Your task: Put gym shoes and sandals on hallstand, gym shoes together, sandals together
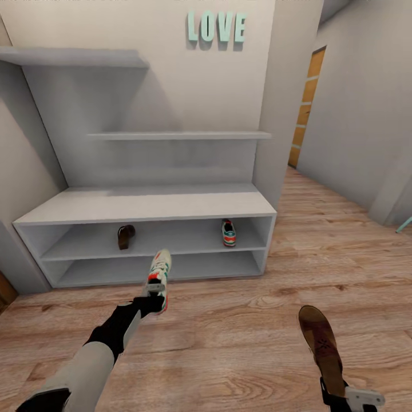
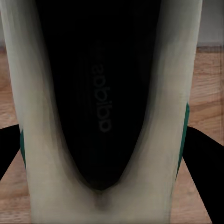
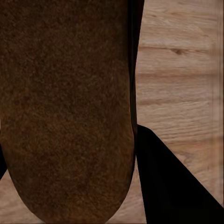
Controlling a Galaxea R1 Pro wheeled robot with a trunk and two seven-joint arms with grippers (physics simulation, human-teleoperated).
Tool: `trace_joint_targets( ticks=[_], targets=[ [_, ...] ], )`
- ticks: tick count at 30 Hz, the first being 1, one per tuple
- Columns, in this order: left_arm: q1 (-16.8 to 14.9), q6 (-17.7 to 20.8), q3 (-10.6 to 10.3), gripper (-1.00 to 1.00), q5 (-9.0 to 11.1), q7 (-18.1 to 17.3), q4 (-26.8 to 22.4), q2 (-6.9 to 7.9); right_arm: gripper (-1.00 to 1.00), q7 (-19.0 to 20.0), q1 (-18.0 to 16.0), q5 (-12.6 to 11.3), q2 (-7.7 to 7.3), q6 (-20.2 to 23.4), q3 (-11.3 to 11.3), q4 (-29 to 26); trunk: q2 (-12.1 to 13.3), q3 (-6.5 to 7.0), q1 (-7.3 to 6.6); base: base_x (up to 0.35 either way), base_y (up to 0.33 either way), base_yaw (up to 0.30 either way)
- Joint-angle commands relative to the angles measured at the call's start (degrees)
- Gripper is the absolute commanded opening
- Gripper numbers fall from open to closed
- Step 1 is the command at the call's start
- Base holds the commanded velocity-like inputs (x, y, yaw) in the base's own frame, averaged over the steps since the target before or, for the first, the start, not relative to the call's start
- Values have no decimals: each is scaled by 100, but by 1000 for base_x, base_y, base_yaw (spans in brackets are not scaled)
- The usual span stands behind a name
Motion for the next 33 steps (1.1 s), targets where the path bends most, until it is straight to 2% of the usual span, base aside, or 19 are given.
trace_joint_targets(
  ticks=[1, 3, 4, 5, 6, 8, 10, 12, 14, 16, 20, 33],
  targets=[
    [-112, 181, 49, -100, -68, -47, -11, -28, -100, -20, -2, 17, -69, 84, -150, -34, -2, -6, -1, 0, 0, 0],
    [-256, 374, 49, -100, -70, -46, -11, -53, -100, -14, -2, 9, -167, 284, -497, -128, -2, -6, -1, 0, 0, 0],
    [-339, 497, 48, -100, -72, -46, -9, -63, -100, -10, -2, 4, -224, 462, -788, -221, -2, -6, -1, 0, 0, 0],
    [-377, 557, 46, -100, -72, -45, -10, -68, -100, -7, -2, 2, -249, 561, -945, -274, -2, -6, -1, 0, 0, 0],
    [-451, 675, 26, -100, -72, -45, -10, -76, -100, 1, -2, -1, -289, 779, -1278, -394, -2, -6, -1, 0, 0, 0],
    [-522, 776, -18, -100, -72, -43, -10, -80, -100, 21, -2, -2, -316, 1015, -1622, -519, -2, -6, -1, 0, 0, 0],
    [-614, 904, -176, -100, -70, -39, -14, -81, -100, 122, -2, -4, -344, 1491, -2249, -754, -2, -6, -1, 0, 0, 0],
    [-633, 947, -317, -100, -69, -38, -17, -77, -100, 273, -2, -4, -354, 1841, -2588, -904, -2, -6, -1, 0, 0, 0],
    [-628, 970, -442, -100, -70, -37, -18, -72, -100, 482, -2, -5, -360, 2160, -2790, -1031, -2, -6, -1, 0, 0, 0],
    [-613, 979, -546, -100, -69, -40, -19, -68, -100, 710, -2, -3, -362, 2420, -2896, -1142, -2, -6, -1, 0, 0, 0],
    [-592, 966, -659, -100, -70, -37, -16, -59, -100, 997, -2, 2, -330, 2684, -2968, -1355, -2, -6, -1, 33, -2, 0],
    [-590, 935, -658, -100, -54, -19, -20, -17, -100, 1099, -2, 4, -311, 2796, -3016, -1542, -2, -6, -1, 226, -140, 0]
  ],
)
